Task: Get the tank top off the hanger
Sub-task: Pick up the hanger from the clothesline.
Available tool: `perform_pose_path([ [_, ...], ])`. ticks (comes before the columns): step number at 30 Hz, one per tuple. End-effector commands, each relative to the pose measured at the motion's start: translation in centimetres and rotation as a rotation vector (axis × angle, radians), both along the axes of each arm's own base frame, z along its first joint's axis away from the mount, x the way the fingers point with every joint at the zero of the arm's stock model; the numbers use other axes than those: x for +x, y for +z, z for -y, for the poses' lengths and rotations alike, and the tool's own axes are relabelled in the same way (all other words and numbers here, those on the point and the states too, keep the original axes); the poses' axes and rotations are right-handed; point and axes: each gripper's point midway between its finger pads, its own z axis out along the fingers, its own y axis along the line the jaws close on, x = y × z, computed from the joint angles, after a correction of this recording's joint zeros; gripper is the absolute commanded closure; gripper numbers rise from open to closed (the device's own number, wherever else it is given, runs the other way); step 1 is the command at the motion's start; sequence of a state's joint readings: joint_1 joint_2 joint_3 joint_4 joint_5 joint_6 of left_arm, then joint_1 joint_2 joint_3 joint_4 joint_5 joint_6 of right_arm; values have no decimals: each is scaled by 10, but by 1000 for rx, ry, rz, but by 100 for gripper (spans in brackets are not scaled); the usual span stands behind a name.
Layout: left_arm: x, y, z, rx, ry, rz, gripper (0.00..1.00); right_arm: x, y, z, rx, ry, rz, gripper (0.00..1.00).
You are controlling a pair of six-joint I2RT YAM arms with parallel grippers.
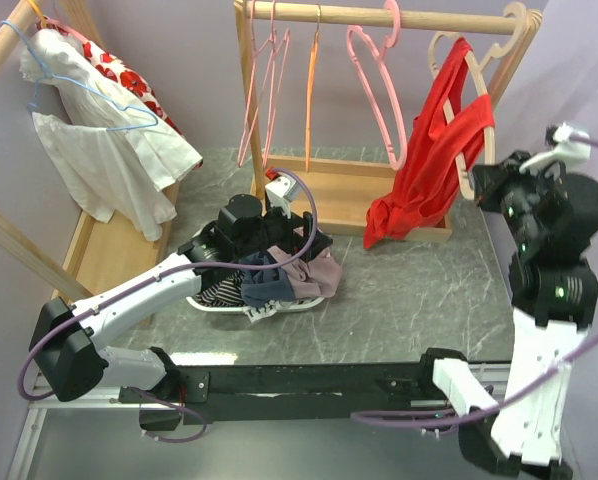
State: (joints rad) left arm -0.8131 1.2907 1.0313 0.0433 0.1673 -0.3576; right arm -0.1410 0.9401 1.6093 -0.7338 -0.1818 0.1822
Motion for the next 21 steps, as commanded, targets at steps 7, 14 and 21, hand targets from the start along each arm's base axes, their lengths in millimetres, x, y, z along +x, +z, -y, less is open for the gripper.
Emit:
perform_pose_path([
  [7, -3, 23, -1, -70, 5, 21, 1, -50, 5, -5, 17, -20, 56, 100],
  [14, -8, 28, -7, -97, 9, 22, 0, -80, -15, 1, 55, -91, -13, 100],
  [21, -9, 39, -12, -120, 25, 45, 1, -104, -59, -34, 150, 69, -179, 100],
])
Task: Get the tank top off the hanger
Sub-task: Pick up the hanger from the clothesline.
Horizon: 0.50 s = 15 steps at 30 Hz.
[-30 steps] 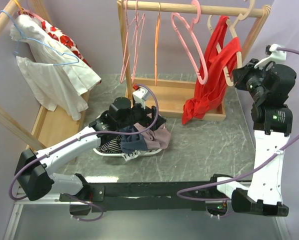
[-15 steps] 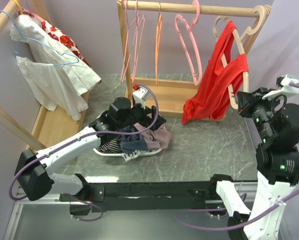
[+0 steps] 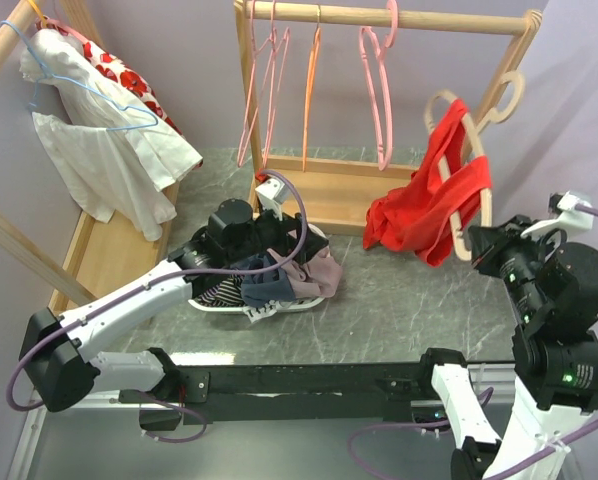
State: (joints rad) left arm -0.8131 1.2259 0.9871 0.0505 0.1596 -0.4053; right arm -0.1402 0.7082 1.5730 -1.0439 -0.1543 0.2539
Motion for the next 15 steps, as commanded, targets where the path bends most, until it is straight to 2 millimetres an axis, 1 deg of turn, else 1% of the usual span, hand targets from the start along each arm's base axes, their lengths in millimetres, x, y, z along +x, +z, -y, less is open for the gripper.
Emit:
perform_pose_path([
  [1, 0, 36, -1, -79, 4, 69, 1, -12, -23, -26, 84, 121, -81, 100],
  [3, -1, 40, -1, -88, 1, 71, 1, -21, -41, -39, 112, 188, -160, 100],
  [5, -3, 48, 0, -105, -9, 84, 1, -28, -54, -49, 125, 254, -225, 100],
  [6, -3, 50, 0, -112, -11, 88, 1, -34, -61, -56, 155, 284, -258, 100],
  [8, -3, 53, 1, -117, -16, 96, 0, -39, -71, -58, 178, 284, -287, 100],
  [9, -2, 55, 2, -118, -16, 101, 0, -42, -79, -54, 197, 239, -327, 100],
  [12, 2, 53, 3, -106, -10, 105, 1, -55, -91, -55, 222, 221, -368, 100],
  [14, 5, 50, 3, -103, 3, 113, 1, -63, -93, -67, 265, 281, -392, 100],
  [15, 11, 51, 3, -107, 26, 129, 1, -67, -96, -73, 283, 314, -415, 100],
])
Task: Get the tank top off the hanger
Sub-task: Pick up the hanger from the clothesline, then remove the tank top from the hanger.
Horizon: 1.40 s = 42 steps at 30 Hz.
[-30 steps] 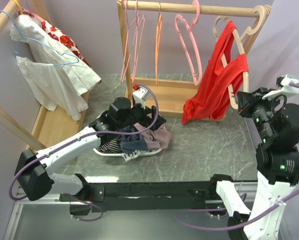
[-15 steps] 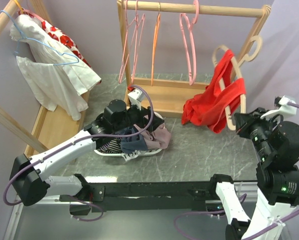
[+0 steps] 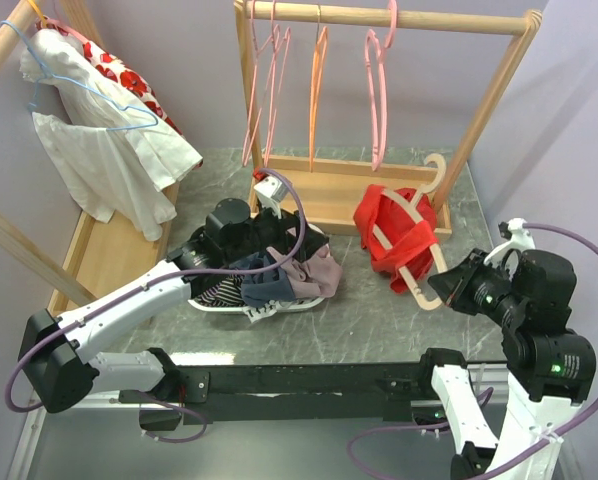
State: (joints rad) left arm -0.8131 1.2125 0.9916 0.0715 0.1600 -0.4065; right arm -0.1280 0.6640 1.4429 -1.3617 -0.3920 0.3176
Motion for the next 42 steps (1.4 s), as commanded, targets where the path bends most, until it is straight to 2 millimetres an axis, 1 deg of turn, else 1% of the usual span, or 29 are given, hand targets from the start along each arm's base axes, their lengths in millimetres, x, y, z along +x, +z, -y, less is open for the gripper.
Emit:
perform_pose_path([
  [1, 16, 34, 5, -74, 39, 100, 1, -25, -1, -31, 123, 138, -37, 100],
  [2, 20, 32, 8, -78, 43, 106, 1, -28, -3, -33, 123, 153, -39, 100],
  [3, 22, 38, 13, -85, 25, 114, 1, -27, -1, -34, 122, 162, -16, 100],
  [4, 26, 24, 22, -54, 9, 81, 1, -29, -1, -37, 130, 180, -7, 100],
  [5, 28, 21, 28, -50, -4, 65, 1, -30, 0, -39, 130, 197, 5, 100],
  [6, 31, 25, 33, -60, -12, 56, 0, -30, 1, -39, 129, 197, 11, 100],
  [7, 36, 13, 39, -45, -7, 22, 1, -29, 1, -38, 128, 193, 11, 100],
  [9, 41, 9, 43, -60, 7, -12, 1, -29, -1, -36, 120, 186, 15, 100],
  [12, 51, 0, 41, -61, 56, -50, 1, -40, 6, -47, 144, 261, 11, 100],
  [14, 60, -9, 40, -49, 93, -65, 1, -46, 19, -48, 140, 269, 69, 100],
  [15, 64, -12, 41, -47, 102, -72, 1, -45, 20, -45, 124, 253, 72, 100],
  [16, 68, -22, 42, -34, 109, -90, 1, -45, 19, -45, 125, 254, 65, 100],
  [19, 84, -40, 44, -11, 145, -143, 1, -45, 12, -42, 110, 239, 50, 100],
  [20, 92, -45, 41, 1, 179, -157, 1, -44, 11, -41, 104, 235, 47, 100],
  [21, 96, -48, 41, 10, 192, -170, 1, -45, 11, -40, 100, 233, 48, 100],
  [23, 105, -62, 40, 20, 214, -194, 1, -47, 16, -39, 89, 239, 69, 100],
  [25, 112, -68, 44, 18, 211, -207, 1, -45, 19, -38, 79, 234, 81, 100],
  [26, 118, -65, 43, 14, 219, -204, 1, -45, 19, -37, 77, 234, 77, 100],
  [28, 125, -71, 41, 36, 245, -201, 1, -44, 16, -36, 69, 229, 67, 100],
  [29, 127, -72, 40, 40, 254, -194, 3, -43, 17, -35, 66, 231, 72, 100],
  [30, 132, -75, 39, 46, 269, -189, 18, -43, 17, -35, 65, 231, 73, 100],
  [32, 136, -77, 36, 49, 279, -188, 38, -43, 19, -34, 58, 228, 80, 100],
  [33, 137, -76, 34, 46, 282, -185, 51, -42, 18, -33, 55, 223, 80, 100],
  [34, 140, -74, 32, 41, 289, -178, 58, -42, 19, -33, 52, 224, 81, 100],
  [35, 142, -73, 30, 40, 293, -177, 75, -42, 18, -32, 49, 222, 78, 100],
  [37, 146, -71, 27, 39, 302, -172, 88, -41, 16, -31, 43, 215, 75, 100],
  [38, 148, -69, 26, 39, 304, -170, 99, -41, 14, -29, 39, 207, 69, 100],
  [40, 152, -71, 23, 49, 310, -165, 99, -39, 13, -27, 29, 197, 63, 100],
  [42, 159, -74, 17, 70, 352, -165, 99, -40, 13, -26, 22, 195, 63, 100],
])
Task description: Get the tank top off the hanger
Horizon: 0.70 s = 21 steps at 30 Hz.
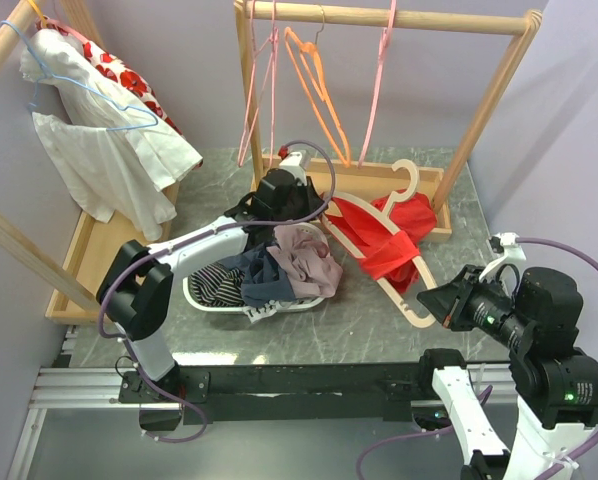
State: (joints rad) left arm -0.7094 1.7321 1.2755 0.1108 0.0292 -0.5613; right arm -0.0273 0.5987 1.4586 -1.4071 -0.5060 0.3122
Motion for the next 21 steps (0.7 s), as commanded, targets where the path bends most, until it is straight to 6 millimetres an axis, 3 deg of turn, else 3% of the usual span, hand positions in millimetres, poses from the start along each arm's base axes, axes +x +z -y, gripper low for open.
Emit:
perform_pose_path([
  [1, 32, 12, -22, 38, 97, 65, 99, -4, 6, 5, -34, -9, 24, 100],
  [4, 44, 5, -38, 51, 146, 51, 99, -5, 10, 9, -46, -31, 35, 100],
  [6, 46, 2, -42, 49, 148, 42, 89, -5, 11, 11, -52, -48, 37, 100],
  [8, 48, 1, -47, 47, 146, 45, 72, -3, 10, 15, -63, -69, 36, 100],
  [11, 45, 11, -44, 9, 93, 70, 64, -1, 8, 16, -69, -67, 27, 100],
  [14, 42, 16, -39, -4, 59, 79, 68, 1, 6, 16, -67, -68, 28, 100],
  [18, 41, 14, -38, 5, 47, 79, 87, 1, 6, 17, -75, -75, 28, 100],
  [21, 37, 18, -36, -3, 23, 84, 89, 2, 3, 21, -86, -91, 17, 100],
])
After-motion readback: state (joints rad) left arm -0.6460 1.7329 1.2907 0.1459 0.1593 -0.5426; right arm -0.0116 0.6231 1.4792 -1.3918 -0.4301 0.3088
